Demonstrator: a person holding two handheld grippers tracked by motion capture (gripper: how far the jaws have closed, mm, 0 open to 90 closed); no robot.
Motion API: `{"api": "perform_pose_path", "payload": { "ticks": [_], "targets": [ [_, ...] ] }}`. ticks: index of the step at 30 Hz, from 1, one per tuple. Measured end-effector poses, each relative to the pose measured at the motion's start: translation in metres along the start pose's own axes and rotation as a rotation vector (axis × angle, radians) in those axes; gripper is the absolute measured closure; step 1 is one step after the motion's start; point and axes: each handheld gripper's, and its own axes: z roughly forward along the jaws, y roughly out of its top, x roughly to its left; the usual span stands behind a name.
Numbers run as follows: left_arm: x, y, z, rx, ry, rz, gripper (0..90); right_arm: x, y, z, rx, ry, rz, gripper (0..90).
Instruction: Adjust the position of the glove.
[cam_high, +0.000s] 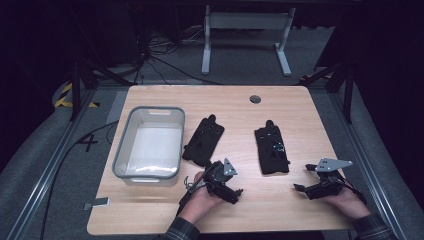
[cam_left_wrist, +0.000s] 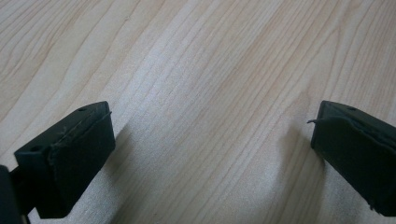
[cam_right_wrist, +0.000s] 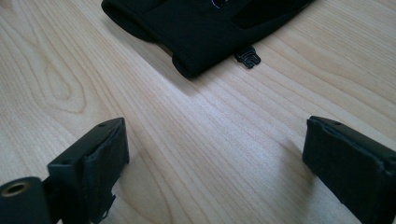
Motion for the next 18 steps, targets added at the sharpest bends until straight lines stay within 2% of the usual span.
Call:
{"api": "perform_pose_path", "payload": {
  "ticks": [6, 8, 11, 12, 14, 18],
  "targets": [
    [0.001, 0.000, 0.000, 0.000, -0.003, 0.006, 0.0, 0.000, 0.000, 0.000, 0.003, 0.001, -0.004, 8.6],
    [0.001, 0.000, 0.000, 0.003, -0.004, 0.005, 0.0, 0.000, 0.003, -0.002, 0.017, 0.008, -0.009, 18.4],
    [0.001, 0.000, 0.000, 0.003, -0.005, 0.005, 0.0, 0.000, 0.006, -0.004, 0.036, 0.003, -0.017, 20.9],
    [0.001, 0.000, 0.000, 0.003, -0.005, 0.005, 0.0, 0.000, 0.007, -0.004, 0.041, -0.002, -0.020, 25.0],
    [0.001, 0.000, 0.000, 0.003, -0.005, 0.006, 0.0, 0.000, 0.009, -0.006, 0.035, -0.011, -0.022, 29.4],
    [0.001, 0.001, 0.000, -0.001, -0.007, 0.014, 0.0, -0.002, 0.015, -0.010, 0.014, 0.008, -0.011, 43.1]
  ]
}}
